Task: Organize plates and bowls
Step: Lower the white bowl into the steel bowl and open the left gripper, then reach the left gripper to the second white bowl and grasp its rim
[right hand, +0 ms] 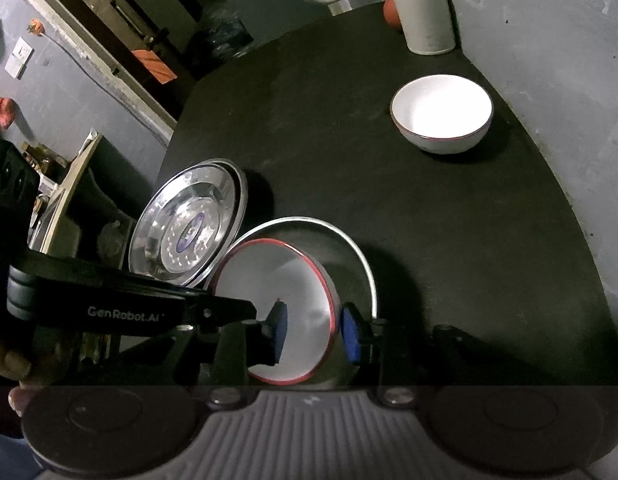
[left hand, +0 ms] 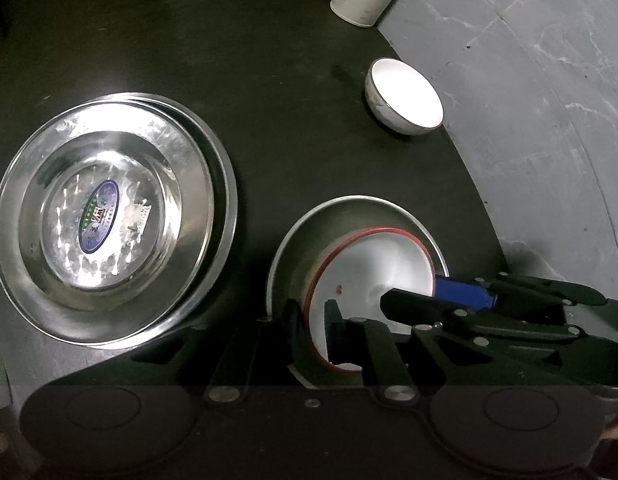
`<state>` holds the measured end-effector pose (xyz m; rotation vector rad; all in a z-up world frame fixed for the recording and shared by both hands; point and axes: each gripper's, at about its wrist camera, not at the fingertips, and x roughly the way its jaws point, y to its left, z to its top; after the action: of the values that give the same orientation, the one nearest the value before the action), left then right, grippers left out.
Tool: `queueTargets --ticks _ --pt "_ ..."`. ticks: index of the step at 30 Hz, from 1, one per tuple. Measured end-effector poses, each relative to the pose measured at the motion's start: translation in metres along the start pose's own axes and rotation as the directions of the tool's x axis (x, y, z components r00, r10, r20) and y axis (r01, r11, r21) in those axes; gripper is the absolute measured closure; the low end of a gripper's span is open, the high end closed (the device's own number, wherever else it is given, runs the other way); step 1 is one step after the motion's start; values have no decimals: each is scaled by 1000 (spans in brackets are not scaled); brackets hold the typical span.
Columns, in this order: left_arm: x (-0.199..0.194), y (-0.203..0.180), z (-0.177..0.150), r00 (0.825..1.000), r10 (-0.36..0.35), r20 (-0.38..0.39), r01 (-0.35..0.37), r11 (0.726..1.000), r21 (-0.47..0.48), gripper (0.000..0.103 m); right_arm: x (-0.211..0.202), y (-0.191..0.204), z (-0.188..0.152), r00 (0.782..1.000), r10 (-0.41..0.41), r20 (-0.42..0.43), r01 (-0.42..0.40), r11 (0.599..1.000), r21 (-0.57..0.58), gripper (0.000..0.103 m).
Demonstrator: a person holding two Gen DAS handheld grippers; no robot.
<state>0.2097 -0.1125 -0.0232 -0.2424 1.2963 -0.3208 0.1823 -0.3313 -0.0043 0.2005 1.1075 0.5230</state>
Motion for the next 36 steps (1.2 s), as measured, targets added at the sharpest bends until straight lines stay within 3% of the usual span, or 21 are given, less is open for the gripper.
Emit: queueTargets --ticks 10,18,21,24,26,30,36 --pt "-10 -1 -2 1000 13 22 -13 1000 3 85 -5 -1 -1 1000 -3 26 2 1000 14 64" --pt "-28 -9 1 995 20 100 -23 999 32 71 -23 -7 -1 991 5 132 -11 999 41 62" --pt "-36 -13 5 988 50 149 -57 997 48 56 -28 -11 0 985 -21 173 11 998 56 54" --pt "-41 -13 10 980 66 187 -77 996 53 50 -31 -19 1 979 -34 203 16 996 90 53" --pt "-42 -12 13 977 71 199 -82 995 48 42 -32 -24 1 972 -53 227 27 993 118 46" --pt "-38 -10 23 963 127 237 -139 990 31 13 -29 -39 -4 955 -87 285 34 982 184 31" --pt "-20 -8 54 952 210 221 -218 976 10 2 -13 -61 -14 945 -119 305 28 958 285 15"
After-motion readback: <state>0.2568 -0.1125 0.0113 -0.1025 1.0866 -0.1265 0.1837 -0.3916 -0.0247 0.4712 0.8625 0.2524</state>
